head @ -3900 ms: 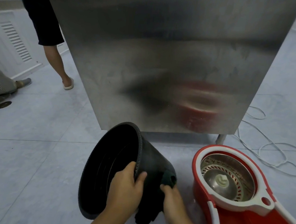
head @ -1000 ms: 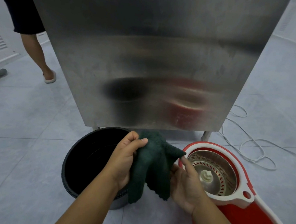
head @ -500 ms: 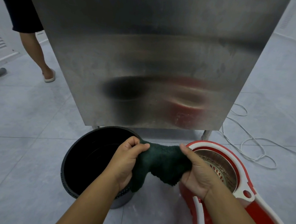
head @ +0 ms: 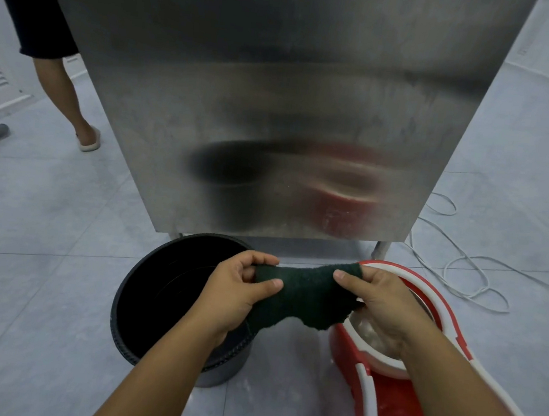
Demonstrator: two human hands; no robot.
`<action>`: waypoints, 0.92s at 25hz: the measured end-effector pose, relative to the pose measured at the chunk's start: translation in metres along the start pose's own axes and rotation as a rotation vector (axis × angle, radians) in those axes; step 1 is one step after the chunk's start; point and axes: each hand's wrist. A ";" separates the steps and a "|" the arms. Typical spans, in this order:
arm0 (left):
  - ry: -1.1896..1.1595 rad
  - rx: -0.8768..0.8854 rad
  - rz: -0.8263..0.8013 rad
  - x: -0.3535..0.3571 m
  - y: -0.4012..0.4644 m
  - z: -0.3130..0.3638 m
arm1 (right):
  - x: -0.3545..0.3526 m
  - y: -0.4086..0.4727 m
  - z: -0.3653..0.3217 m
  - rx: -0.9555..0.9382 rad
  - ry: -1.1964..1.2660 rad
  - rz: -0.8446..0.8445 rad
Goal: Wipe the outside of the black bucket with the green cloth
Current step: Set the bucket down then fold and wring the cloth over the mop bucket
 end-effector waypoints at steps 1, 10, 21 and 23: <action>0.099 0.021 0.017 -0.001 0.000 -0.001 | 0.000 -0.001 0.000 -0.040 -0.085 0.039; 0.550 0.317 0.076 -0.010 -0.001 0.009 | -0.002 -0.014 -0.011 -0.248 -0.040 0.015; -0.428 0.073 -0.172 0.008 -0.015 0.022 | -0.003 -0.018 -0.008 -0.257 0.235 -0.284; -0.447 0.039 -0.117 0.011 -0.011 0.018 | -0.001 -0.019 -0.006 -0.210 0.224 -0.278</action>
Point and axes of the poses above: each hand's wrist, its own y-axis towards the middle knuckle, its own x-axis out of the palm, z = x × y, and after that the axes turned 5 degrees about -z, right-handed
